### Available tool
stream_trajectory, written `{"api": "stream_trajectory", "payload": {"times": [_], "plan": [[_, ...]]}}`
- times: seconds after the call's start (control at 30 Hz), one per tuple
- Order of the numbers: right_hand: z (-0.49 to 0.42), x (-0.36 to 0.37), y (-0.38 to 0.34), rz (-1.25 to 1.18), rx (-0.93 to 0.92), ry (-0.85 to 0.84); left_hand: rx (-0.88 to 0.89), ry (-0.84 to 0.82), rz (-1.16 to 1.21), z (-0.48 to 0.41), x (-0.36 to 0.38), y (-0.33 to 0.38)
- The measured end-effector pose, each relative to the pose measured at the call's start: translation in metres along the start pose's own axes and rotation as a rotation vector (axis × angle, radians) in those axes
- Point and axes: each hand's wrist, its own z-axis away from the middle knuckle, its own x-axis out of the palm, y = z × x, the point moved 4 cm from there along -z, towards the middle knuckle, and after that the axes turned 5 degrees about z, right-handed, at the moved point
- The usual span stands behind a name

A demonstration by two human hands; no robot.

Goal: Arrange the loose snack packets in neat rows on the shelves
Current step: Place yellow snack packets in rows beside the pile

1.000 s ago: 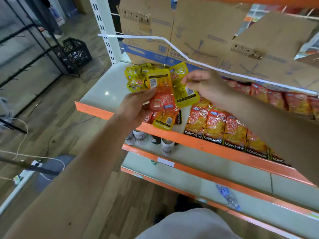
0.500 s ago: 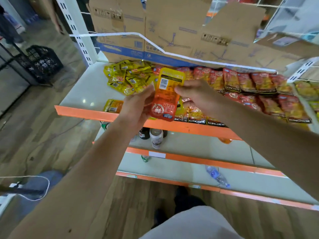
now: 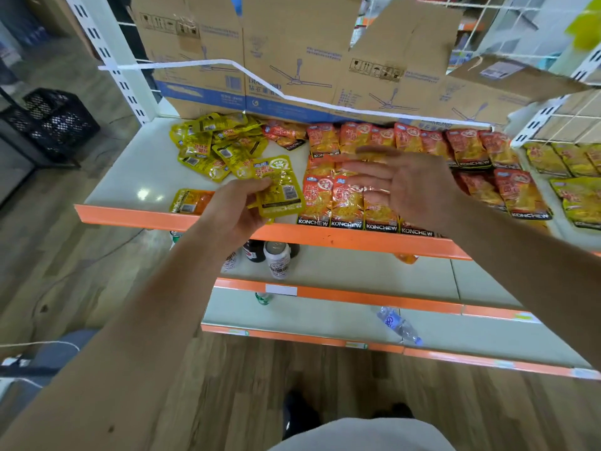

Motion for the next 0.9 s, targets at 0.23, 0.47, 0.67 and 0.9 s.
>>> {"api": "stream_trajectory", "payload": {"times": [0.23, 0.47, 0.67, 0.9], "plan": [[0.018, -0.043, -0.005, 0.204, -0.202, 0.128, -0.022, 0.013, 0.103, 0.003, 0.041, -0.017], [0.061, -0.103, -0.025, 0.305, -0.311, 0.152, 0.085, -0.027, 0.207, 0.030, 0.114, -0.045], [0.100, -0.150, -0.048, 0.275, -0.369, 0.176, 0.223, -0.089, 0.151, 0.054, 0.173, -0.062], [0.122, -0.191, -0.050, 0.261, -0.379, 0.229, 0.294, -0.036, 0.186, 0.066, 0.203, -0.087]]}}
